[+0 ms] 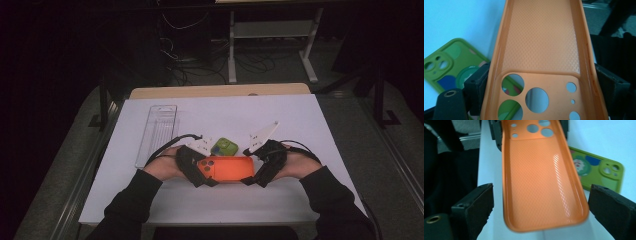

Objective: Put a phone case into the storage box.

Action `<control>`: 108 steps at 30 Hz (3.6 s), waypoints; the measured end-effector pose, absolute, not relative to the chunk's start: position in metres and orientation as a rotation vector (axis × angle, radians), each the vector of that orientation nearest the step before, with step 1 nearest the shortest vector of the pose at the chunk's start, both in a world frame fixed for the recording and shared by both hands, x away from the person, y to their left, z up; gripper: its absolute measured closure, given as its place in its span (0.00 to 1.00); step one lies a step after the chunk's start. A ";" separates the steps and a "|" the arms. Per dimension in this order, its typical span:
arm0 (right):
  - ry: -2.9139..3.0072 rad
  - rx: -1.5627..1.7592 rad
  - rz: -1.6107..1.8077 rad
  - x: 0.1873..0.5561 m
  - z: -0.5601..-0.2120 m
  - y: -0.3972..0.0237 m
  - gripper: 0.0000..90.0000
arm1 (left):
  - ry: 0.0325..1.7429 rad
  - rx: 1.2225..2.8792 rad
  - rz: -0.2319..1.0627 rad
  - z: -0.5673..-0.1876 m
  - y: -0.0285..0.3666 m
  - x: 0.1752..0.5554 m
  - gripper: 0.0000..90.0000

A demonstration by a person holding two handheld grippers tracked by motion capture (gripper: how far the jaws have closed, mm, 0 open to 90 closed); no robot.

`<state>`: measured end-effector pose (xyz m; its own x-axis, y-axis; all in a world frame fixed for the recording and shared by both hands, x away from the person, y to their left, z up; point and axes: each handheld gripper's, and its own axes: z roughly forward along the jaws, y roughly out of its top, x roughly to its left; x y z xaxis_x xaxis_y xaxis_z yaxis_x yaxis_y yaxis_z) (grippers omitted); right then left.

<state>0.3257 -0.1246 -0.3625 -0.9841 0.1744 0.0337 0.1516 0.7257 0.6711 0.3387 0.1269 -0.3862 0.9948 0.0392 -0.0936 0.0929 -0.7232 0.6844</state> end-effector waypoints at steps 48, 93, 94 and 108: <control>2.401 1.112 1.129 0.303 -0.413 -0.162 0.02 | 0.645 2.317 0.204 -0.385 0.132 0.349 0.18; 2.168 0.821 0.906 0.297 -0.414 -0.147 0.01 | 0.670 2.321 0.198 -0.387 0.130 0.349 0.18; 2.162 0.817 0.899 0.296 -0.414 -0.147 0.01 | 0.671 2.319 0.198 -0.387 0.130 0.349 0.18; 2.121 0.693 0.822 0.292 -0.414 -0.142 0.01 | 0.677 2.315 0.200 -0.387 0.131 0.349 0.18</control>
<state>0.2918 -0.1418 -0.4136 -0.5759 0.6870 -0.4431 0.2088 0.6477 0.7328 0.3492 0.1308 -0.3867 0.8509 0.5233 -0.0464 0.4143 -0.6141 0.6717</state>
